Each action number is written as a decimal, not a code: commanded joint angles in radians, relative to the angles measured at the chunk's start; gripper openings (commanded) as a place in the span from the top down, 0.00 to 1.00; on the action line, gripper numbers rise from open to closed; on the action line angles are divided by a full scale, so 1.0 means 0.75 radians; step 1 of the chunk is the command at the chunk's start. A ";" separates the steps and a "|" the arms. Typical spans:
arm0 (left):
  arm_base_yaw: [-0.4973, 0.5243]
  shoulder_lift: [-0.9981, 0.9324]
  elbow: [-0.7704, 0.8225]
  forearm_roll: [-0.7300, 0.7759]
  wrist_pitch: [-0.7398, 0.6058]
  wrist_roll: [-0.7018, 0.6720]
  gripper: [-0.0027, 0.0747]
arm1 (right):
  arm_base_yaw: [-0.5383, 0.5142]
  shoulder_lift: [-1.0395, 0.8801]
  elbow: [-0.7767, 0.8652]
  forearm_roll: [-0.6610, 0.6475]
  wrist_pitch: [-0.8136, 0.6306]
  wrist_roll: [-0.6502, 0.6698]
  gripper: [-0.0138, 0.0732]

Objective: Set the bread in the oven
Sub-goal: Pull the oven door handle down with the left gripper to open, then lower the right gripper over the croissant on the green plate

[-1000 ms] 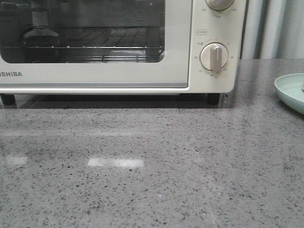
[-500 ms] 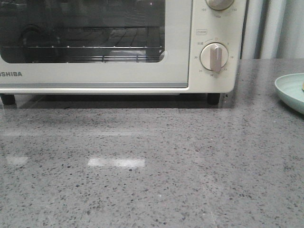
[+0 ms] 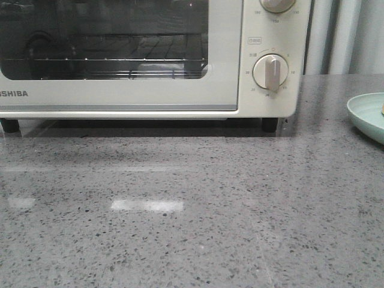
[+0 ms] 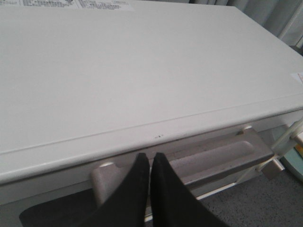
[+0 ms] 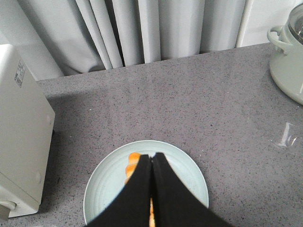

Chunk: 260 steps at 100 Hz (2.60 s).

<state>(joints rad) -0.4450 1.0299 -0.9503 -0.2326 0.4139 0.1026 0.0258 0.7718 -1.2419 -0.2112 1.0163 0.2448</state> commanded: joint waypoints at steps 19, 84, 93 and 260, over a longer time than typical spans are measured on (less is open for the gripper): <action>-0.011 -0.012 0.026 -0.028 -0.034 0.012 0.99 | 0.000 -0.001 -0.040 -0.020 -0.083 -0.013 0.92; -0.179 -0.282 0.383 -0.315 -0.028 0.047 0.99 | 0.000 -0.010 -0.040 -0.020 -0.078 -0.013 0.92; -0.240 -0.417 0.411 -0.415 -0.025 0.047 0.99 | 0.000 -0.010 -0.040 -0.020 -0.068 -0.013 0.92; 0.294 -0.866 0.194 0.499 -0.201 -0.097 0.99 | 0.000 0.702 -0.040 0.030 0.184 -0.178 0.36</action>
<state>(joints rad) -0.2271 0.3620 -0.7726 0.1610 0.3409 0.0418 0.0258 1.2677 -1.2419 -0.1757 1.1981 0.1255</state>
